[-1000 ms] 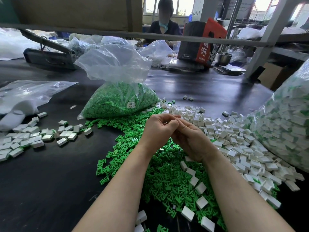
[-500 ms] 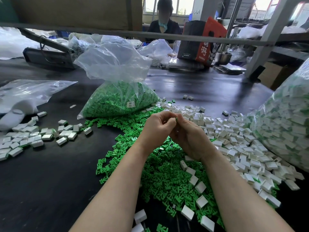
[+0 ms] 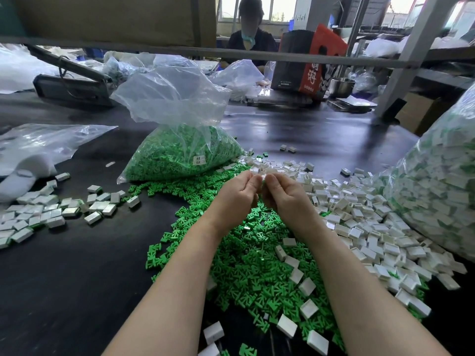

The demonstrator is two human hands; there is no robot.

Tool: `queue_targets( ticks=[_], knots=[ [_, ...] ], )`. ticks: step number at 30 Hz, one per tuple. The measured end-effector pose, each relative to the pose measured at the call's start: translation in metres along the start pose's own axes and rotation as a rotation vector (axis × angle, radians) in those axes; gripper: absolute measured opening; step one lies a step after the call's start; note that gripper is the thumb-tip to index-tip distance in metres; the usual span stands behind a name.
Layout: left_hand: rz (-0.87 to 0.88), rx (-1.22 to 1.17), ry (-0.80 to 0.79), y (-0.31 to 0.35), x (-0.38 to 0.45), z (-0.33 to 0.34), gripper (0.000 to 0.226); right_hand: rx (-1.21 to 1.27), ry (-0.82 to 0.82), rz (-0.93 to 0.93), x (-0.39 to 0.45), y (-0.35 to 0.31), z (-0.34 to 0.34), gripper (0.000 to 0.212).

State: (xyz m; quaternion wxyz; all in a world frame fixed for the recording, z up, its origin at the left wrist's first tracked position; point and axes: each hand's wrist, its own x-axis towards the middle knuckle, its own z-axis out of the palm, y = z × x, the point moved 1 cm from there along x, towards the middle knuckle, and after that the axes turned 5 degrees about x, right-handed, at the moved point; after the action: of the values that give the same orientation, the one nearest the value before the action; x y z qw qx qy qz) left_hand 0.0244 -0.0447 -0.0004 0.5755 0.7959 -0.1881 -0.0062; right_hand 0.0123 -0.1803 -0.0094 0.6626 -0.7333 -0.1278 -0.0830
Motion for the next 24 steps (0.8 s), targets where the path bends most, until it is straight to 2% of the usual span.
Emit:
queue_targets(
  ticks=[5, 13, 15, 20, 24],
  knots=[
    [0.000, -0.127, -0.060, -0.003, 0.000, 0.002, 0.030, -0.007, -0.028, 0.001, 0.000, 0.000, 0.002, 0.029],
    [-0.001, -0.076, -0.170, 0.002, -0.003, -0.003, 0.029, 0.026, -0.075, 0.015, -0.003, 0.001, -0.004, 0.028],
    [-0.001, -0.052, -0.158, 0.005, -0.003, -0.003, 0.029, 0.030, -0.063, 0.008, -0.001, 0.001, -0.005, 0.028],
    [-0.012, -0.038, -0.095, 0.005, -0.001, -0.011, 0.007, 0.082, -0.008, 0.002, 0.000, 0.001, -0.007, 0.032],
    [0.009, -0.023, -0.017, 0.005, -0.002, -0.013, 0.003, 0.172, 0.010, 0.122, -0.001, -0.001, -0.006, 0.050]
  ],
)
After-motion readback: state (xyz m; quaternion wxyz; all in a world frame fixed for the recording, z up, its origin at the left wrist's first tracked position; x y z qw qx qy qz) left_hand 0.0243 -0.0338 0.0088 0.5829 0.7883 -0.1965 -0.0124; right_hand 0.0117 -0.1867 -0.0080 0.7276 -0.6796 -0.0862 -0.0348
